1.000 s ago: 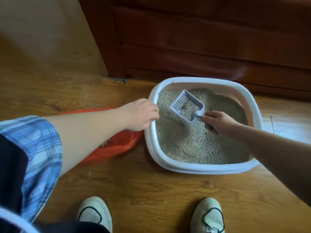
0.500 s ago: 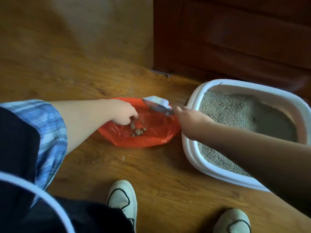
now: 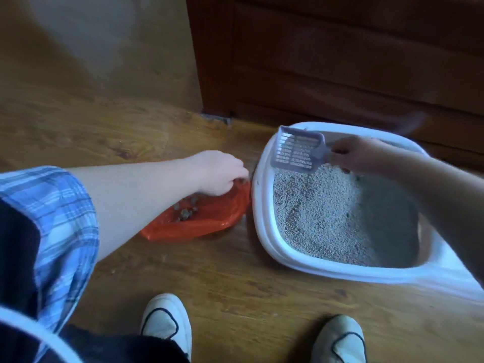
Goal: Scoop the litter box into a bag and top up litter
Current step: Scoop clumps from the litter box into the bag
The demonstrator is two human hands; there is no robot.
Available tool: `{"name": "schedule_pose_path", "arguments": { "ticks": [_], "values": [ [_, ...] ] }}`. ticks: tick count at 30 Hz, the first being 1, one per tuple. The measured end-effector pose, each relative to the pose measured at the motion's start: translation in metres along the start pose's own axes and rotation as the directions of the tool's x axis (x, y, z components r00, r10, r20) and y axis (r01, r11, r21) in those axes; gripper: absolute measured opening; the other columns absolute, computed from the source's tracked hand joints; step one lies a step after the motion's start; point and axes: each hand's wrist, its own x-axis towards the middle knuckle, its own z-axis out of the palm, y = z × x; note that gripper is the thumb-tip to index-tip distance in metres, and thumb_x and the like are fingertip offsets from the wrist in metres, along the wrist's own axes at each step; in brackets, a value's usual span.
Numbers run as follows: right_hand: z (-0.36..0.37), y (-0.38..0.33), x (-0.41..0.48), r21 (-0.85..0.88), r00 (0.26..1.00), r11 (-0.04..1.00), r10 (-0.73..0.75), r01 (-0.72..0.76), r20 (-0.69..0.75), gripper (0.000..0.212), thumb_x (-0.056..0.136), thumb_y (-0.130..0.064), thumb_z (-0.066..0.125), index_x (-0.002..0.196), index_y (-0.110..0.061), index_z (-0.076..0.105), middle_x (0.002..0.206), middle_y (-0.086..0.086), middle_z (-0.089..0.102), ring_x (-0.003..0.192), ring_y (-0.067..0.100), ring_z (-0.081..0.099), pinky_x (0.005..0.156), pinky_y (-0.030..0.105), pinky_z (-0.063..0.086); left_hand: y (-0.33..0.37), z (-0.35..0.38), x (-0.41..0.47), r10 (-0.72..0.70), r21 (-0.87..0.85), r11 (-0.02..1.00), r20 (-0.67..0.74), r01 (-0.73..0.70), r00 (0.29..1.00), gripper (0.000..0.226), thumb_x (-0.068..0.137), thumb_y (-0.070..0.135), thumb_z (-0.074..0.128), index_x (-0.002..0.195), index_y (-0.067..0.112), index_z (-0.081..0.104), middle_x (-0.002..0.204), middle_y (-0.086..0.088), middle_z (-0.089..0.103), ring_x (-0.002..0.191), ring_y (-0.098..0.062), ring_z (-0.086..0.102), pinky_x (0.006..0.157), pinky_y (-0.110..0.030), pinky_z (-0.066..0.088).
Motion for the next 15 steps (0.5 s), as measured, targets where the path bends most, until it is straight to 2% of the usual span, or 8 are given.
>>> {"name": "schedule_pose_path", "arguments": {
  "ticks": [3, 5, 8, 11, 12, 13, 15],
  "values": [
    [-0.012, 0.057, -0.002, -0.058, 0.985, 0.986, 0.157, -0.154, 0.064, 0.042, 0.091, -0.053, 0.061, 0.066, -0.019, 0.060, 0.051, 0.001, 0.055, 0.039, 0.019, 0.049, 0.042, 0.023, 0.042, 0.027, -0.016, 0.024, 0.135, -0.002, 0.991, -0.153, -0.137, 0.979, 0.039, 0.089, 0.021, 0.043, 0.124, 0.027, 0.057, 0.122, 0.003, 0.060, 0.114, -0.023, 0.056, 0.094, -0.040, 0.046],
    [-0.017, 0.091, -0.005, -0.128, 0.950, 0.950, 0.298, -0.285, 0.094, 0.045, 0.095, -0.047, 0.059, 0.064, -0.014, 0.058, 0.048, 0.002, 0.052, 0.037, 0.019, 0.045, 0.041, 0.021, 0.038, 0.044, -0.016, 0.040, 0.206, -0.028, 0.976, -0.169, -0.214, 0.964, 0.038, 0.089, 0.023, 0.048, 0.125, 0.028, 0.059, 0.120, 0.004, 0.061, 0.115, -0.021, 0.055, 0.095, -0.041, 0.046],
    [-0.022, 0.126, -0.010, -0.192, 0.864, 0.862, 0.493, -0.470, 0.100, 0.048, 0.102, -0.038, 0.050, 0.068, -0.005, 0.058, 0.038, 0.001, 0.049, 0.028, 0.014, 0.042, 0.040, 0.021, 0.033, 0.058, -0.006, 0.056, 0.306, 0.032, 0.950, -0.280, -0.310, 0.910, 0.030, 0.080, 0.026, 0.058, 0.109, 0.024, 0.068, 0.106, 0.003, 0.066, 0.108, -0.023, 0.059, 0.095, -0.041, 0.044],
    [-0.018, 0.150, -0.010, -0.226, 0.798, 0.795, 0.594, -0.563, 0.102, 0.042, 0.104, -0.026, 0.049, 0.071, -0.001, 0.056, 0.033, 0.001, 0.048, 0.041, 0.016, 0.045, 0.036, 0.019, 0.035, 0.077, -0.001, 0.076, 0.331, 0.039, 0.941, -0.295, -0.335, 0.896, 0.029, 0.081, 0.031, 0.055, 0.107, 0.025, 0.066, 0.102, 0.006, 0.064, 0.104, -0.021, 0.057, 0.098, -0.040, 0.041],
    [-0.014, 0.156, -0.007, -0.244, 0.781, 0.776, 0.616, -0.581, 0.100, 0.041, 0.102, -0.026, 0.053, 0.069, -0.001, 0.056, 0.034, 0.001, 0.050, 0.044, 0.017, 0.047, 0.039, 0.017, 0.039, 0.082, 0.001, 0.082, 0.329, 0.027, 0.942, -0.277, -0.335, 0.903, 0.031, 0.084, 0.032, 0.052, 0.112, 0.026, 0.064, 0.104, 0.006, 0.063, 0.106, -0.020, 0.056, 0.100, -0.040, 0.040],
    [-0.010, 0.162, -0.004, -0.265, 0.765, 0.759, 0.636, -0.594, 0.104, 0.041, 0.098, -0.030, 0.057, 0.068, -0.002, 0.059, 0.038, 0.002, 0.055, 0.047, 0.018, 0.051, 0.049, 0.017, 0.046, 0.087, 0.001, 0.086, 0.318, 0.023, 0.946, -0.250, -0.323, 0.915, 0.034, 0.087, 0.033, 0.049, 0.118, 0.026, 0.062, 0.108, 0.006, 0.062, 0.107, -0.020, 0.055, 0.101, -0.040, 0.039],
    [-0.003, 0.170, 0.000, -0.306, 0.754, 0.733, 0.654, -0.608, 0.068, 0.034, 0.084, -0.039, 0.060, 0.071, -0.009, 0.067, 0.054, 0.002, 0.067, 0.060, 0.024, 0.063, 0.076, 0.029, 0.056, 0.090, 0.009, 0.093, 0.291, 0.013, 0.955, -0.220, -0.295, 0.931, 0.038, 0.092, 0.036, 0.041, 0.125, 0.025, 0.058, 0.114, 0.006, 0.061, 0.111, -0.019, 0.054, 0.104, -0.040, 0.036]
  ]
}}
